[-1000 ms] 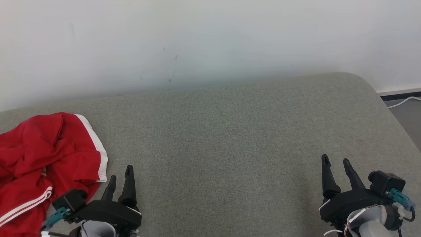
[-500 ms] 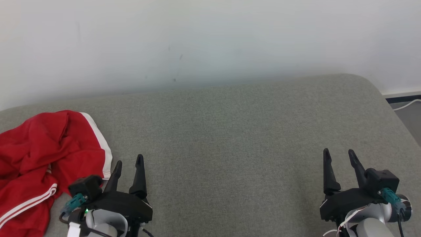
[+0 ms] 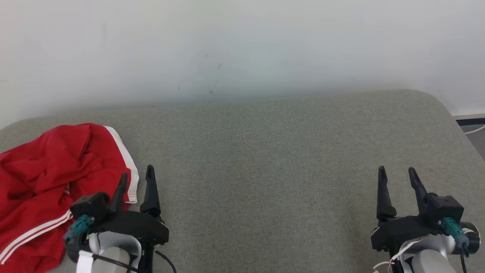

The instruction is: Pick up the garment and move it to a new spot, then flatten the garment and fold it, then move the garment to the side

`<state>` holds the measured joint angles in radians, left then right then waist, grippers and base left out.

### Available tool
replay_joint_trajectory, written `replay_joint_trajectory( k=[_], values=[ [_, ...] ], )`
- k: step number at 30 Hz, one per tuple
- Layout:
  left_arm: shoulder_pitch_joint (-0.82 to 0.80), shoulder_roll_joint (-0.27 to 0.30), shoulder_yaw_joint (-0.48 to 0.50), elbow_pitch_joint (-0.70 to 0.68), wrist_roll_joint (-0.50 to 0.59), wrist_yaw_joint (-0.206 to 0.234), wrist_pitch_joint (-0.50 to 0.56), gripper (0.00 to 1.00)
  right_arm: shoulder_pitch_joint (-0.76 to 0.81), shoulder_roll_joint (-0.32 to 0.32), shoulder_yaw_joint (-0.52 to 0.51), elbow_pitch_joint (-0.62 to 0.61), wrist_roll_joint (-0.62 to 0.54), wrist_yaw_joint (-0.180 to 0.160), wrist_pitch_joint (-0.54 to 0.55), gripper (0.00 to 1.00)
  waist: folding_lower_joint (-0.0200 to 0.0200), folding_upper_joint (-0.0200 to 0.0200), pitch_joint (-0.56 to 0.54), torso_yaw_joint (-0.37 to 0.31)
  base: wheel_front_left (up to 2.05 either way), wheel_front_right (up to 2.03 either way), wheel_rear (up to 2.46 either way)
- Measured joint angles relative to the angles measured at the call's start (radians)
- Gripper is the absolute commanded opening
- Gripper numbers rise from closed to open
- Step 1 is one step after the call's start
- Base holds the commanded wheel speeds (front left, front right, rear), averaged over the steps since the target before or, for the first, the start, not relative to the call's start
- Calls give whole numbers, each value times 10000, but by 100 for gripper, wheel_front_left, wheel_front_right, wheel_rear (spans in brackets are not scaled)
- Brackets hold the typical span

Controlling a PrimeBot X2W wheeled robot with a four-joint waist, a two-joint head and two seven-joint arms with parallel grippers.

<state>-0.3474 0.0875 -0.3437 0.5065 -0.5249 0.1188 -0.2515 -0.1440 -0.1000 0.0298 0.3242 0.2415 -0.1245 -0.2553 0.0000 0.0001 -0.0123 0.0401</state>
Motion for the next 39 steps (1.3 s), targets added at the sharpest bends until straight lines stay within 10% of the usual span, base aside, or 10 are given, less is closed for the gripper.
replay_joint_trajectory(
  k=[39],
  values=[
    [1324,1108,-67,-1231,1720,52,1043,100,150,167,-209,-194,604,192,0,100,0,-1,-6,129,0,0,0]
  ],
)
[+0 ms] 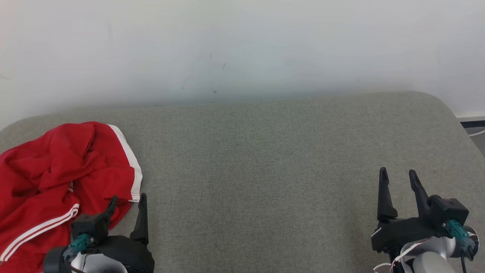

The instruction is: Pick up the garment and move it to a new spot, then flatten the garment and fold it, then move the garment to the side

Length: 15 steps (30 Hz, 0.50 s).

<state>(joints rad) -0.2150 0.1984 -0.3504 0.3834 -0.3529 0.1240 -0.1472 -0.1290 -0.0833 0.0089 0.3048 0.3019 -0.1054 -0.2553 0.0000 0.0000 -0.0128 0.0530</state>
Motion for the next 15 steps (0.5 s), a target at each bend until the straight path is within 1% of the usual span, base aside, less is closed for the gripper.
replay_joint_trajectory(
  k=[8,15],
  values=[
    [-2,-8,2,-297,4,0,337,100,2,-58,-4,-35,0,59,0,100,0,0,47,70,0,0,0],
    [-25,-150,-46,-512,35,2,583,100,237,-303,-84,-213,-2,58,2,100,0,0,81,390,0,0,0]
  ],
)
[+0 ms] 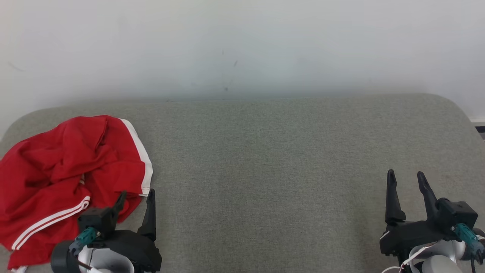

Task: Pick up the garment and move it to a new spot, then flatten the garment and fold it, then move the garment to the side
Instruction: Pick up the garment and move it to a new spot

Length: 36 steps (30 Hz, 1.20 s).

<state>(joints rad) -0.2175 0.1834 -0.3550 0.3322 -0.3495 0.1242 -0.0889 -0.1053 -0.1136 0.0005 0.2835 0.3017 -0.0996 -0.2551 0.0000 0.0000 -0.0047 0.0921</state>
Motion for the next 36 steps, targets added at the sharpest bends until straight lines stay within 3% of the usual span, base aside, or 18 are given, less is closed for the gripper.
replay_joint_trajectory(
  k=[9,30,36],
  values=[
    [2,-50,196,-198,111,0,104,100,19,-59,58,-159,-38,6,56,100,0,0,50,770,0,0,0],
    [532,-155,1064,-886,426,2,387,100,-342,-38,909,-38,-134,468,1032,100,0,0,135,3691,0,0,0],
    [760,-123,1427,-974,470,2,447,100,-706,21,1066,56,-151,516,1172,100,0,0,192,4220,0,0,0]
  ],
)
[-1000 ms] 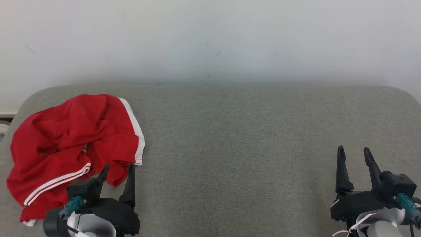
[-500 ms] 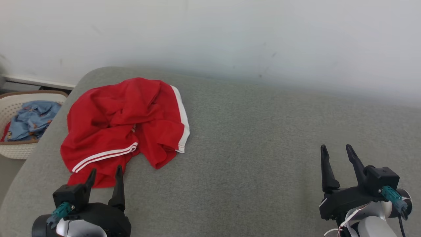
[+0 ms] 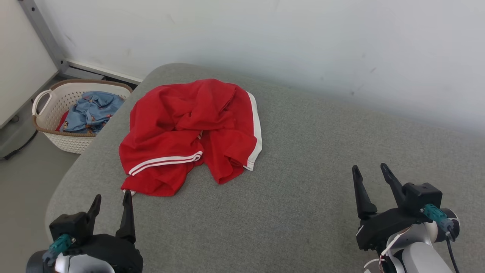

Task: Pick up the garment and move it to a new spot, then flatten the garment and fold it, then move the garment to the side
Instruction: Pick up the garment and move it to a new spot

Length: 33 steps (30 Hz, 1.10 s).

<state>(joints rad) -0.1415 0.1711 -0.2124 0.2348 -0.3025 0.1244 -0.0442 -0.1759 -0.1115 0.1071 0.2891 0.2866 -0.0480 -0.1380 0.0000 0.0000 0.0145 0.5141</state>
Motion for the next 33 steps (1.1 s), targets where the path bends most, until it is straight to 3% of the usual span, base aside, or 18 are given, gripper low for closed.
replay_joint_trajectory(
  k=[8,12,21,30,33],
  values=[
    [-481,-217,-205,213,2,-4,732,100,118,4,77,-221,0,38,169,100,0,0,120,84,0,0,0],
    [-1393,-700,-322,857,-378,-13,1461,100,381,-109,155,-560,-90,38,368,100,0,0,285,50,0,0,0],
    [-3924,-1070,-663,2439,-439,-15,3118,100,665,-851,113,-1877,-529,31,915,100,0,1,914,-56,0,0,0],
    [-5813,-1137,-823,4054,-307,-15,4205,100,1062,-1480,31,-3237,-842,-17,1664,100,1,1,1738,-232,0,0,0],
    [-6102,-867,-926,4638,-42,-15,4577,100,1049,-1588,100,-3806,-968,-17,1987,100,1,1,2102,-405,0,0,0]
  ],
)
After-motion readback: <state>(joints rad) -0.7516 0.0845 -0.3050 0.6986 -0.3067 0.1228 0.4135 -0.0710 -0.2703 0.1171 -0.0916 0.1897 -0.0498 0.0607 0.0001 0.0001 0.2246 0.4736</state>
